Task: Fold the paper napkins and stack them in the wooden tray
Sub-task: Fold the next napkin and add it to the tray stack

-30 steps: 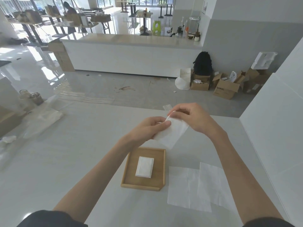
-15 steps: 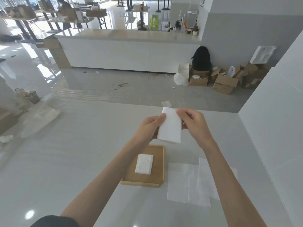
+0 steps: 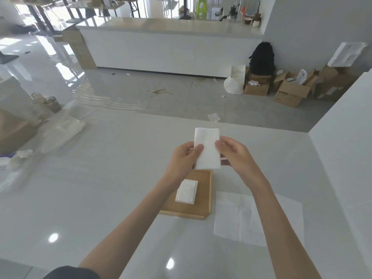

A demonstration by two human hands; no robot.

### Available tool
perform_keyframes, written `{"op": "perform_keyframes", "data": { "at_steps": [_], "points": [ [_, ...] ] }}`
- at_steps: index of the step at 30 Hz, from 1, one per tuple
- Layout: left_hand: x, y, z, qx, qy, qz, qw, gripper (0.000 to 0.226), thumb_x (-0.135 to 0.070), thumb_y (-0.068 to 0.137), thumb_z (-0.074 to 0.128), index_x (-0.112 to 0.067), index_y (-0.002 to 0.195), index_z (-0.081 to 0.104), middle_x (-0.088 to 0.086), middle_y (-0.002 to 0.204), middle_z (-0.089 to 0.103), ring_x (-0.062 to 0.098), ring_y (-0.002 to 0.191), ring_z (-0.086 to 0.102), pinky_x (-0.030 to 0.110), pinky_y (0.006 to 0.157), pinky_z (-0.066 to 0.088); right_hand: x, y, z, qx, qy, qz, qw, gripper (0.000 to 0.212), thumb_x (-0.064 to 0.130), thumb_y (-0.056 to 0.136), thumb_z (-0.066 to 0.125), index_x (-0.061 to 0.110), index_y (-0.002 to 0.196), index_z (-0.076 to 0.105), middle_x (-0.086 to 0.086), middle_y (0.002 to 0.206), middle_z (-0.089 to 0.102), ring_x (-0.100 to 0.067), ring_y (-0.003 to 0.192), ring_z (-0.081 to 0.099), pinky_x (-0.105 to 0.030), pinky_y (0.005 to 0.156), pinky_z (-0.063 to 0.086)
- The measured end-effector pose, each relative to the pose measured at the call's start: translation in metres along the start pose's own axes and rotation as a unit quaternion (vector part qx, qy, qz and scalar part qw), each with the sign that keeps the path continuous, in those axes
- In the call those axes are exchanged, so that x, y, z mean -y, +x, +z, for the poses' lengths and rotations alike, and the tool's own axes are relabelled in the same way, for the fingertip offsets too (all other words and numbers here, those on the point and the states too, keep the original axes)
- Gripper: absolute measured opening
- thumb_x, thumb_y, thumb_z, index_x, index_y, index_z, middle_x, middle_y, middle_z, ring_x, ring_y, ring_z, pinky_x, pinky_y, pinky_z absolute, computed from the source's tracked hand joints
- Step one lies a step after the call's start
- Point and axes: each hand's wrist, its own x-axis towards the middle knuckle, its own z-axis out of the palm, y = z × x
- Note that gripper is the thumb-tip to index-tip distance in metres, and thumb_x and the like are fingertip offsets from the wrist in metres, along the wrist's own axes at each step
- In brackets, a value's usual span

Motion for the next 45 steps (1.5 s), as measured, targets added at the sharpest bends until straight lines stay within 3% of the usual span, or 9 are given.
{"op": "perform_keyframes", "data": {
  "at_steps": [4, 7, 10, 15, 22, 30, 34, 39, 45],
  "points": [
    [0.014, 0.003, -0.01, -0.006, 0.003, -0.023, 1.0, 0.023, -0.026, 0.101, 0.059, -0.013, 0.118, 0.064, 0.011, 0.101, 0.077, 0.025, 0.09, 0.076, 0.041, 0.074, 0.063, -0.029, 0.0, 0.02, -0.036, -0.007, 0.012, 0.999, 0.039, 0.028, 0.094, 0.07, 0.022, 0.132, 0.062, -0.006, 0.107, 0.075, -0.024, 0.101, 0.073, -0.047, 0.088, 0.061],
    [0.029, 0.008, -0.015, -0.025, 0.033, -0.023, 0.999, 0.036, -0.02, 0.097, 0.063, -0.021, 0.132, 0.053, 0.008, 0.101, 0.077, 0.022, 0.089, 0.075, 0.035, 0.072, 0.062, -0.042, 0.003, 0.029, -0.071, 0.001, -0.003, 0.997, 0.052, 0.026, 0.096, 0.068, 0.032, 0.144, 0.049, -0.004, 0.109, 0.073, -0.021, 0.1, 0.072, -0.034, 0.081, 0.062],
    [0.046, 0.016, -0.021, -0.039, 0.05, -0.013, 0.998, 0.055, -0.016, 0.097, 0.063, -0.032, 0.143, 0.038, 0.004, 0.103, 0.075, 0.018, 0.086, 0.075, 0.03, 0.074, 0.061, -0.054, 0.007, 0.03, 0.002, -0.037, -0.023, 0.999, 0.063, 0.028, 0.099, 0.063, 0.051, 0.149, 0.032, 0.004, 0.124, 0.064, -0.016, 0.102, 0.07, -0.026, 0.082, 0.059],
    [0.071, 0.033, -0.034, 0.038, 0.055, 0.009, 0.998, 0.054, -0.006, 0.096, 0.061, -0.037, 0.139, 0.047, -0.005, 0.117, 0.07, 0.015, 0.086, 0.074, 0.033, 0.077, 0.058, -0.079, 0.015, 0.032, 0.013, -0.053, -0.024, 0.998, 0.049, 0.009, 0.099, 0.062, 0.037, 0.139, 0.054, 0.009, 0.126, 0.062, -0.015, 0.097, 0.067, -0.018, 0.08, 0.05],
    [0.11, 0.062, -0.058, 0.159, 0.025, -0.069, 0.984, 0.075, 0.005, 0.095, 0.059, -0.025, 0.156, 0.028, 0.004, 0.142, 0.057, 0.023, 0.124, 0.063, 0.042, 0.099, 0.055, -0.111, 0.03, 0.038, 0.046, -0.013, 0.064, 0.997, 0.064, 0.003, 0.096, 0.065, 0.033, 0.149, 0.046, 0.012, 0.13, 0.059, -0.013, 0.103, 0.067, -0.021, 0.088, 0.053],
    [0.212, 0.065, -0.075, 0.217, 0.227, -0.196, 0.929, 0.087, -0.001, 0.095, 0.059, -0.025, 0.16, 0.007, -0.005, 0.148, 0.041, 0.01, 0.112, 0.052, 0.01, 0.086, 0.049, -0.221, 0.033, 0.089, 0.114, -0.123, 0.166, 0.972, 0.077, -0.004, 0.092, 0.063, 0.039, 0.149, 0.036, 0.004, 0.15, 0.042, -0.022, 0.124, 0.057, -0.031, 0.098, 0.053],
    [0.247, 0.072, -0.081, 0.214, 0.256, -0.218, 0.917, 0.088, -0.006, 0.093, 0.061, -0.031, 0.159, 0.008, -0.003, 0.138, 0.042, 0.015, 0.081, 0.05, 0.029, 0.083, 0.058, -0.249, 0.038, 0.1, 0.114, -0.141, 0.198, 0.963, 0.074, -0.004, 0.094, 0.061, 0.029, 0.154, 0.036, 0.007, 0.156, 0.035, -0.016, 0.119, 0.053, -0.02, 0.094, 0.047],
    [0.269, 0.088, -0.08, 0.222, 0.284, -0.186, 0.914, 0.084, 0.0, 0.094, 0.058, -0.028, 0.16, 0.014, -0.004, 0.148, 0.03, 0.001, 0.064, 0.047, 0.03, 0.082, 0.058, -0.266, 0.05, 0.102, 0.103, -0.176, 0.199, 0.958, 0.073, -0.008, 0.092, 0.06, 0.019, 0.155, 0.034, 0.005, 0.153, 0.033, -0.014, 0.113, 0.051, -0.006, 0.084, 0.044],
    [0.289, 0.099, -0.079, 0.245, 0.359, -0.151, 0.888, 0.085, -0.008, 0.096, 0.056, -0.033, 0.159, 0.006, -0.011, 0.152, 0.019, 0.009, 0.065, 0.05, 0.04, 0.085, 0.055, -0.283, 0.064, 0.103, 0.113, -0.219, 0.208, 0.947, 0.072, -0.007, 0.093, 0.056, 0.02, 0.156, 0.032, 0.005, 0.155, 0.028, -0.004, 0.094, 0.051, -0.012, 0.084, 0.044]
  ]
}}
